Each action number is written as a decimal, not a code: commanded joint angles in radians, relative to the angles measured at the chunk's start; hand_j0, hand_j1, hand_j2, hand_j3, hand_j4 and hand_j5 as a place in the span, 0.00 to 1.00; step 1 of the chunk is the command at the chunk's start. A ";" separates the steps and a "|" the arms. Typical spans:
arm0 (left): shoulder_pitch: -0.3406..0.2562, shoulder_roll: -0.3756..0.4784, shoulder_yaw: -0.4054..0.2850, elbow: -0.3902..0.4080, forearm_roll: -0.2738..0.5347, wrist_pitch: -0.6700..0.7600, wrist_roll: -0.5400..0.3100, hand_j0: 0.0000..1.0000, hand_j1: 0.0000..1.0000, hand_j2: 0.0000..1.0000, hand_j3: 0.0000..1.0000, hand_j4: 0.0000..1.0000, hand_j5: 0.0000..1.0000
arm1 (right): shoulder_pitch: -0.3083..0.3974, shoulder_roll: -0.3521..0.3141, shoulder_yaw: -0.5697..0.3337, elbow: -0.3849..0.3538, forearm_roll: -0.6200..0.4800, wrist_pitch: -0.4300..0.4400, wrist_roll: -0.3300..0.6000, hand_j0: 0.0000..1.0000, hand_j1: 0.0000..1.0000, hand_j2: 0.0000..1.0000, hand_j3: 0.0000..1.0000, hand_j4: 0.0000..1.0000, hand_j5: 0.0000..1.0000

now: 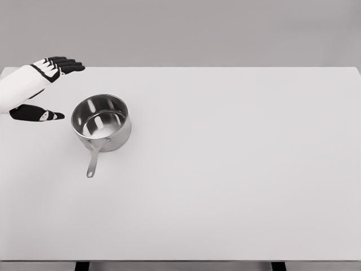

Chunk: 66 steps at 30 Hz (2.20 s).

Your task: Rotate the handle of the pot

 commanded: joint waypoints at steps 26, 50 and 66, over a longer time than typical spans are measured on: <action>0.021 -0.163 -0.003 -0.169 -0.067 0.002 -0.164 1.00 1.00 1.00 1.00 1.00 1.00 | 0.001 0.000 -0.001 0.000 -0.001 0.004 -0.005 1.00 1.00 1.00 1.00 1.00 1.00; 0.006 -0.292 -0.125 -0.110 -0.285 0.002 -0.291 1.00 1.00 1.00 1.00 1.00 1.00 | 0.001 0.000 -0.001 0.000 -0.001 0.004 -0.007 1.00 1.00 1.00 1.00 1.00 1.00; 0.046 -0.224 -0.108 -0.155 -0.274 0.002 -0.291 1.00 1.00 1.00 1.00 1.00 1.00 | 0.001 0.000 -0.001 0.000 -0.001 0.004 -0.007 1.00 1.00 1.00 1.00 1.00 1.00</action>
